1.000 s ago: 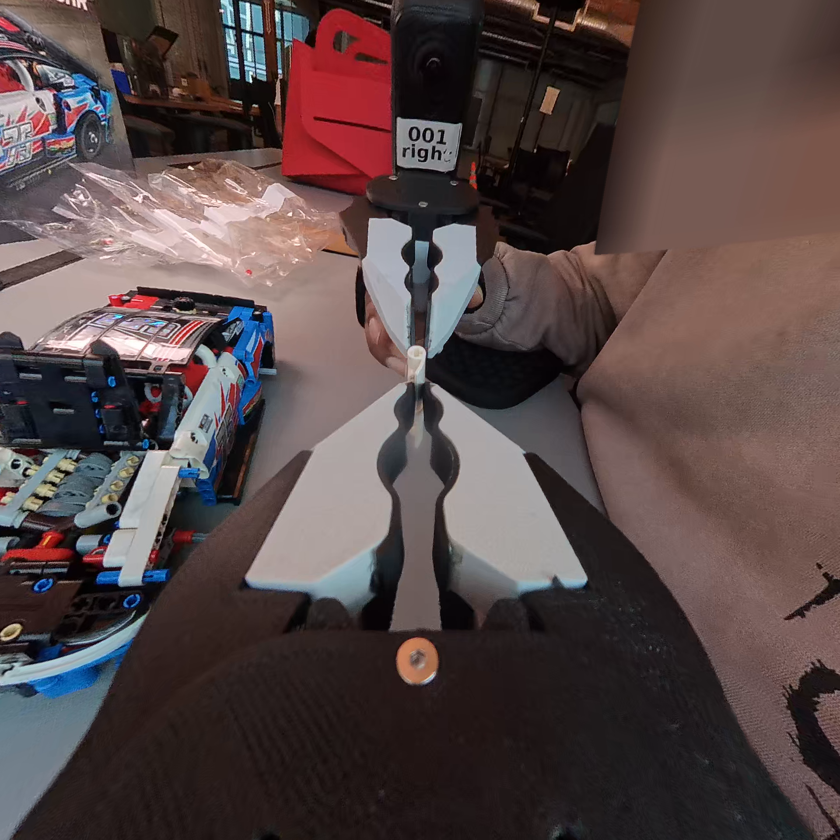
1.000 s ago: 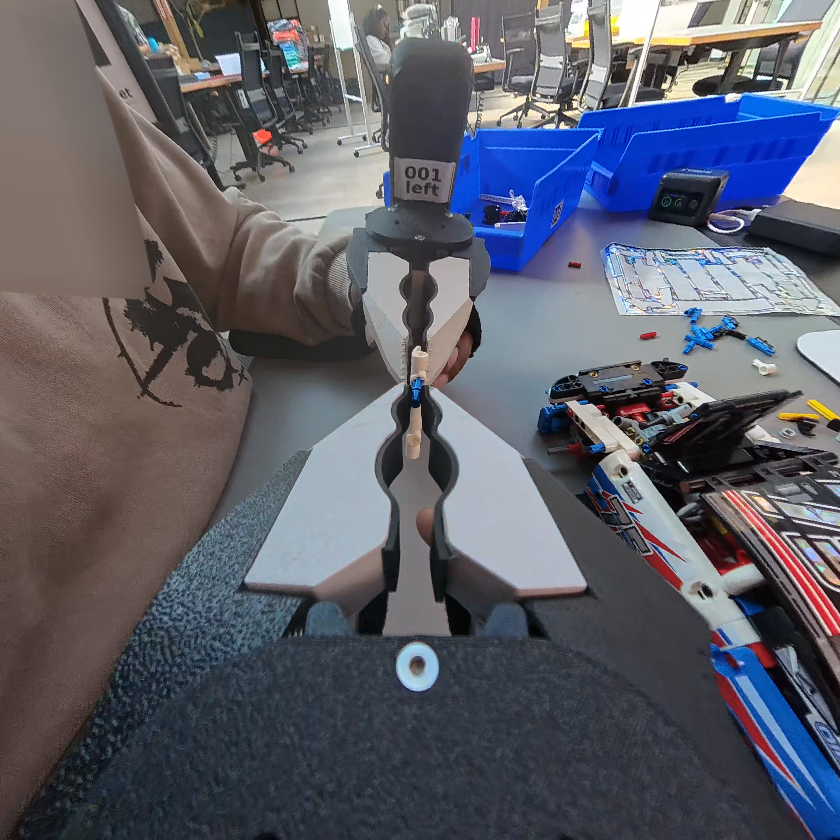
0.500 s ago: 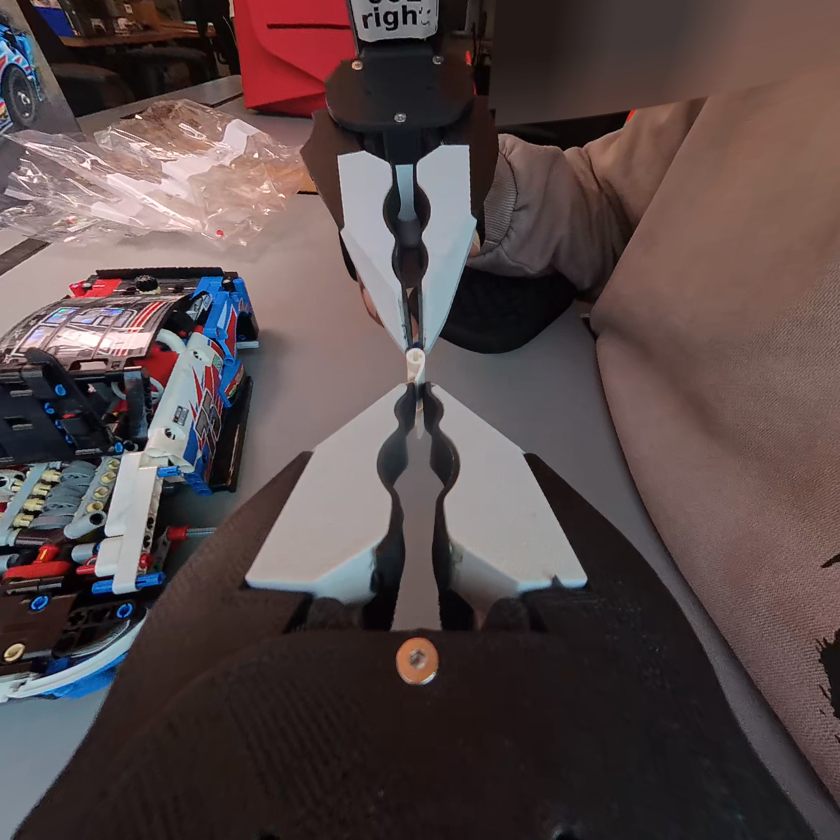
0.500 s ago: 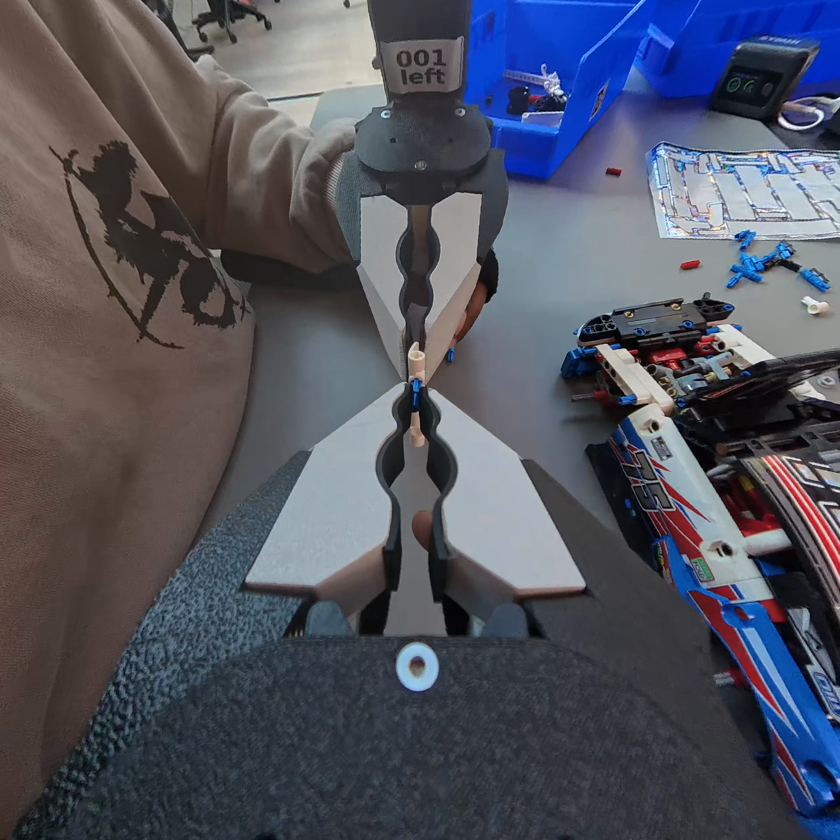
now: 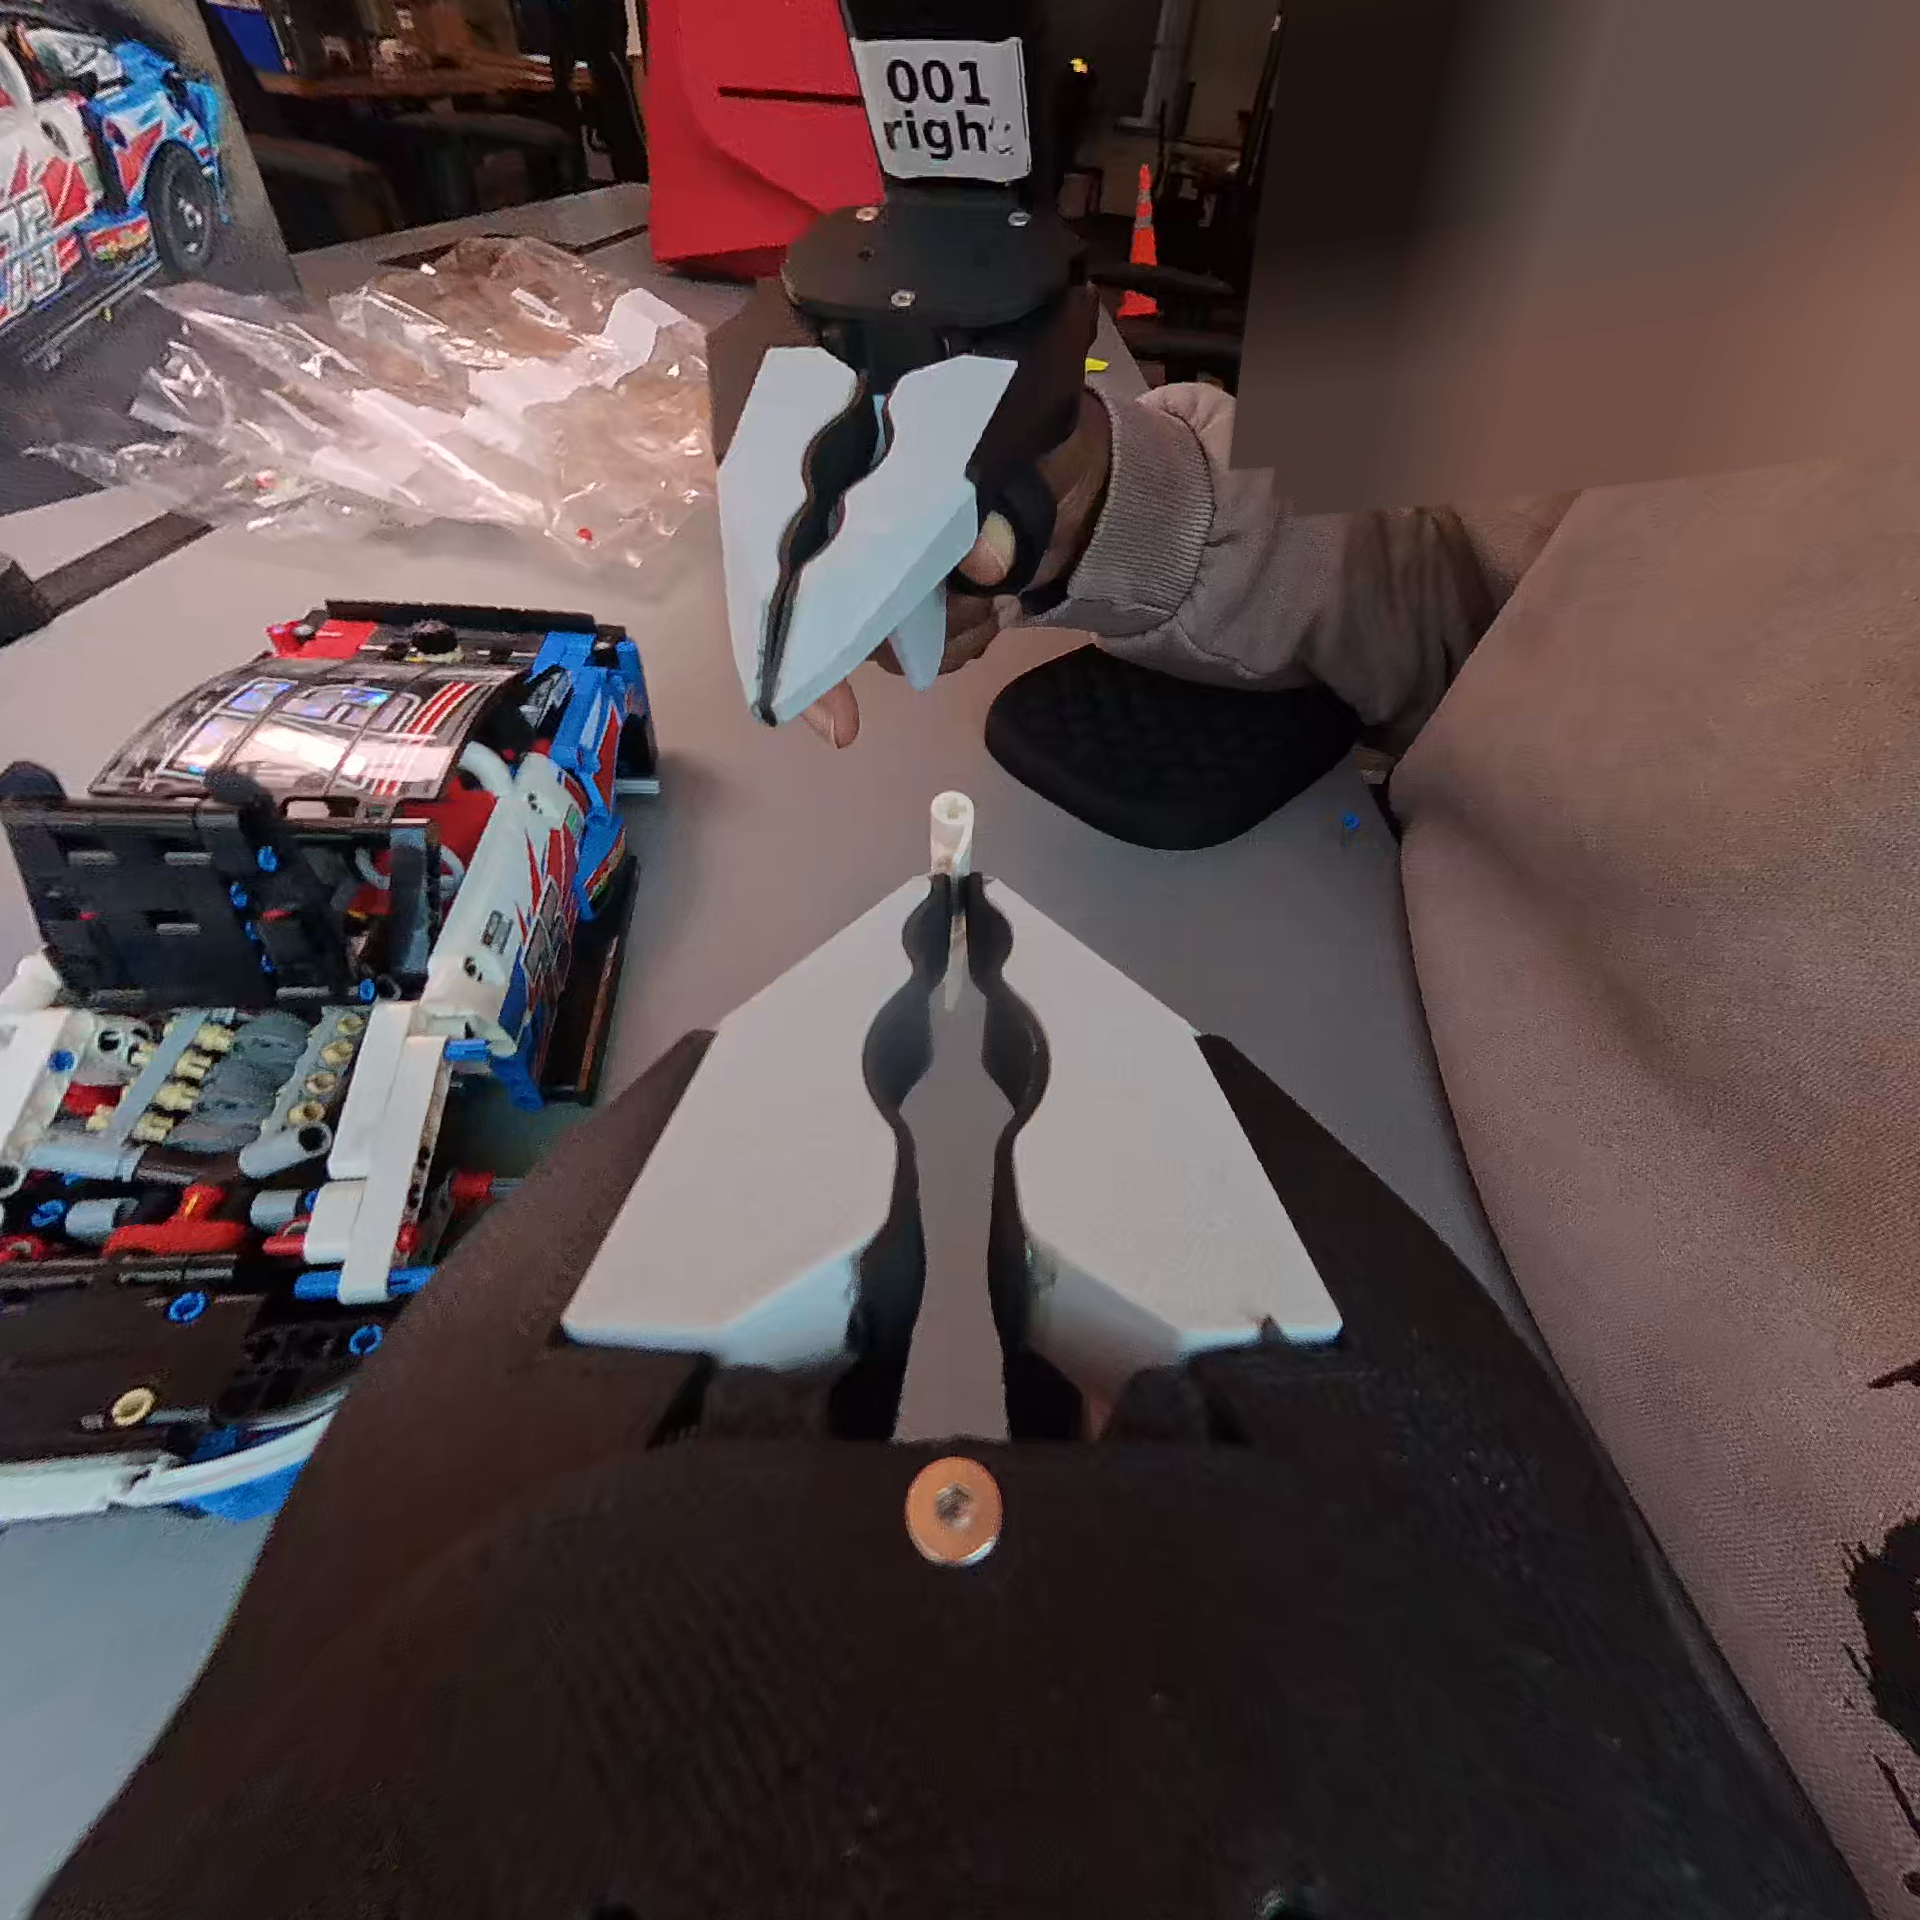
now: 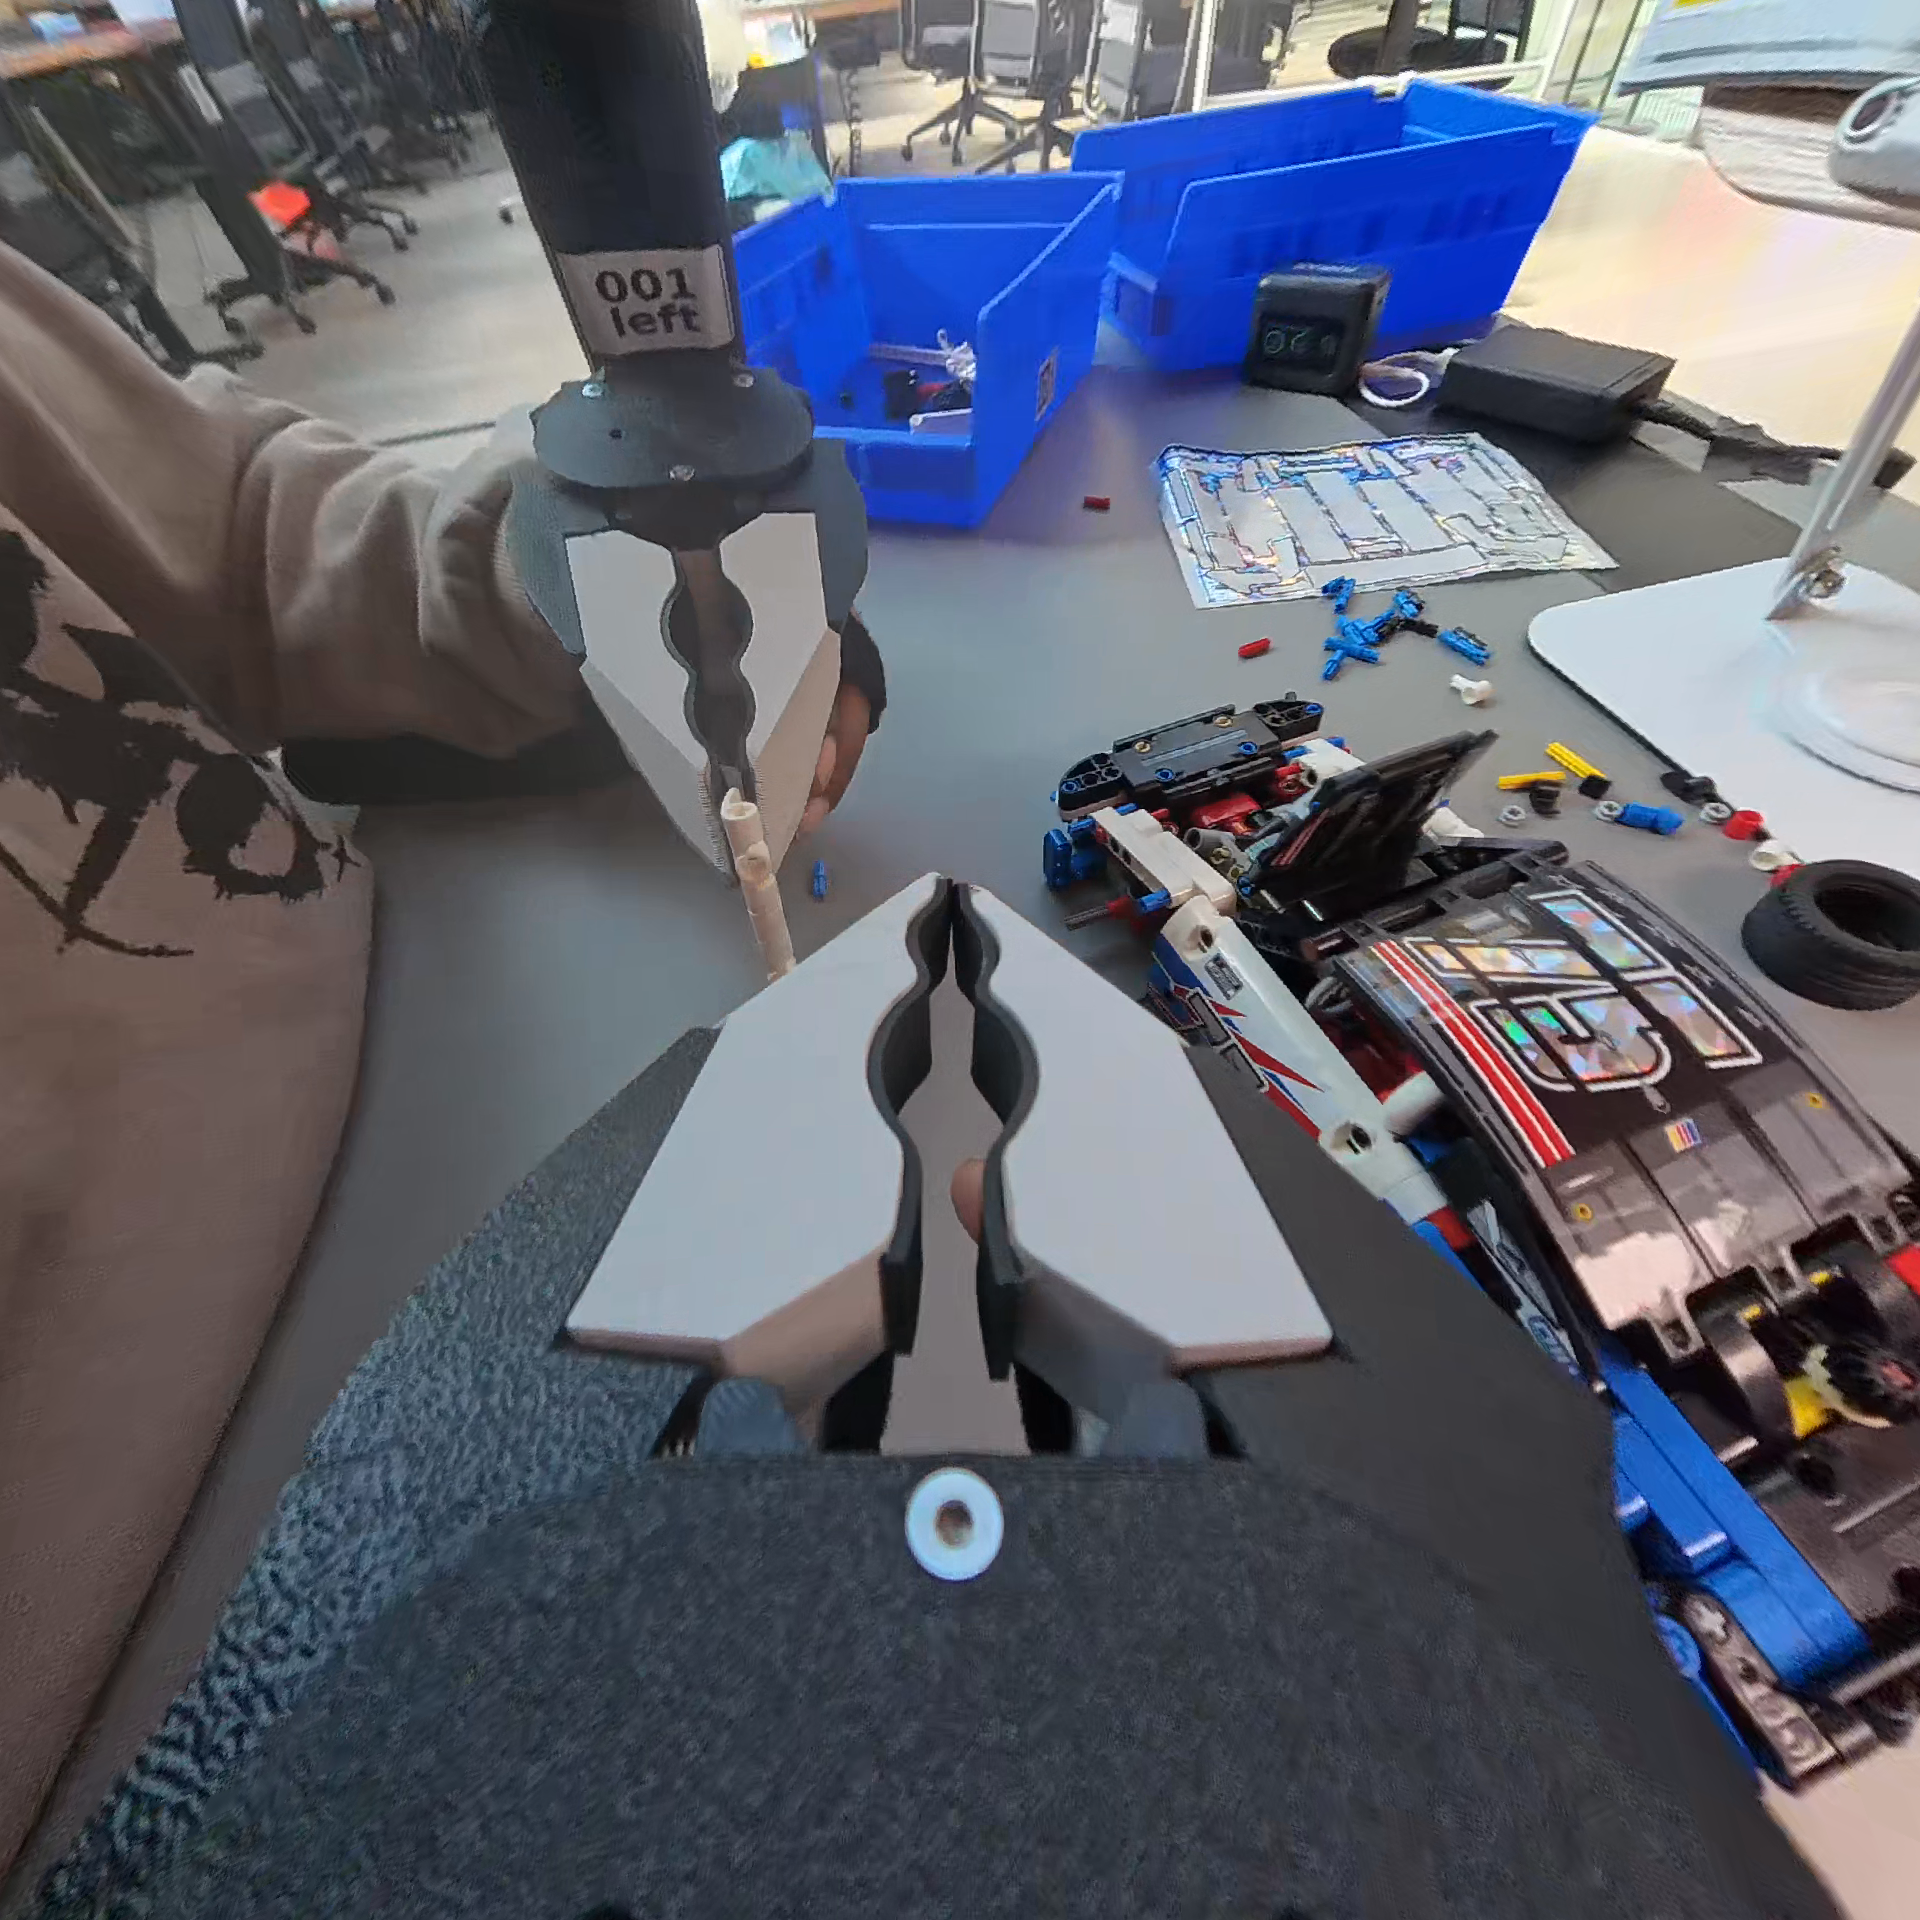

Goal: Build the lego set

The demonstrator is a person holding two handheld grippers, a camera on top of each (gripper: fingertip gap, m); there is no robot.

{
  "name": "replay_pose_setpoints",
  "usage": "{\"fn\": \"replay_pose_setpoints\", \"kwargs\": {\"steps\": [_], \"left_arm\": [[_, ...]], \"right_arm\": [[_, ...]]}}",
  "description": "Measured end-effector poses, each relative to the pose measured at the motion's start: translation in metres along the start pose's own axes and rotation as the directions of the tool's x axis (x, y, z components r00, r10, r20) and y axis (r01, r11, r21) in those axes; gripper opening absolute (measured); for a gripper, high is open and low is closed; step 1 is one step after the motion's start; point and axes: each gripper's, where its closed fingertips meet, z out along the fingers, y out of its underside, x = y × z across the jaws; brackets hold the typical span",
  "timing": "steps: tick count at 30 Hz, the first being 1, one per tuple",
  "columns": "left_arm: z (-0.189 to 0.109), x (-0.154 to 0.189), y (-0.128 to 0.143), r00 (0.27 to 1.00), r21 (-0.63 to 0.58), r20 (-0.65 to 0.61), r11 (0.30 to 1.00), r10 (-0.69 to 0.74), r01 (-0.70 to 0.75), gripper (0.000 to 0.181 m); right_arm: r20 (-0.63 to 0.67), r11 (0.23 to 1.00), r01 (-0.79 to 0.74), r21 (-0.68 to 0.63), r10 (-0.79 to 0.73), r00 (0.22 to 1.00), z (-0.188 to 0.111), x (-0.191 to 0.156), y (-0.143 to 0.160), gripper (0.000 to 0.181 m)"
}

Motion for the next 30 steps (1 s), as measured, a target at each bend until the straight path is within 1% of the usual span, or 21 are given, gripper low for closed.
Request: {"fn": "replay_pose_setpoints", "kwargs": {"steps": [4, 7, 9, 11, 13, 14, 18, 20, 22, 25, 29, 30], "left_arm": [[-0.001, -0.008, 0.005, 0.999, -0.018, 0.032, 1.000, -0.003, 0.004, 0.001], [0.001, -0.012, 0.011, 0.998, -0.030, 0.049, 0.999, -0.027, 0.029, 0.001], [0.000, -0.016, 0.012, 0.997, -0.024, 0.063, 0.998, -0.048, 0.050, 0.001], [-0.002, -0.021, 0.013, 0.994, -0.020, 0.080, 0.997, -0.070, 0.072, 0.001], [-0.004, -0.022, 0.014, 0.993, -0.027, 0.088, 0.996, -0.077, 0.080, 0.001], [-0.005, -0.022, 0.014, 0.993, -0.028, 0.088, 0.997, -0.074, 0.077, 0.001], [-0.004, -0.017, 0.014, 0.995, -0.042, 0.079, 0.997, -0.062, 0.066, 0.001], [-0.001, -0.013, 0.015, 0.996, -0.053, 0.067, 0.997, -0.055, 0.059, 0.001], [0.003, -0.008, 0.016, 0.997, -0.067, 0.054, 0.997, -0.046, 0.049, 0.001], [0.007, -0.002, 0.019, 0.998, -0.090, 0.046, 0.995, -0.030, 0.034, 0.001], [0.010, 0.005, 0.021, 0.999, -0.111, 0.042, 0.994, 0.004, 0.001, 0.001], [0.010, 0.007, 0.021, 0.999, -0.113, 0.042, 0.994, 0.008, -0.004, 0.001]], "right_arm": [[-0.024, 0.997, -0.055, 0.062, 0.056, 0.998, -0.002, 0.012, 0.000, 0.000], [-0.015, 0.993, -0.061, 0.105, 0.063, 0.998, -0.009, 0.014, -0.008, 0.000], [-0.045, 0.995, -0.044, 0.092, 0.048, 0.998, -0.021, 0.017, -0.013, 0.003], [-0.036, 0.997, -0.060, 0.046, 0.062, 0.997, -0.037, 0.008, -0.011, 0.006], [-0.049, 0.995, -0.082, -0.053, 0.080, 0.996, -0.054, -0.010, 0.006, 0.013], [-0.067, 0.990, -0.086, -0.108, 0.079, 0.995, -0.063, -0.022, 0.019, 0.013], [-0.084, 0.936, -0.145, -0.321, 0.124, 0.989, -0.099, -0.093, 0.085, 0.015], [-0.104, 0.897, -0.193, -0.398, 0.165, 0.981, -0.111, -0.130, 0.115, 0.014], [-0.150, 0.869, -0.228, -0.438, 0.180, 0.972, -0.116, -0.155, 0.135, 0.014], [-0.237, 0.850, -0.262, -0.457, 0.167, 0.957, -0.115, -0.175, 0.154, 0.014], [-0.348, 0.839, -0.258, -0.480, 0.088, 0.933, -0.113, -0.172, 0.171, 0.015], [-0.360, 0.851, -0.257, -0.458, 0.086, 0.929, -0.111, -0.171, 0.169, 0.011]]}}
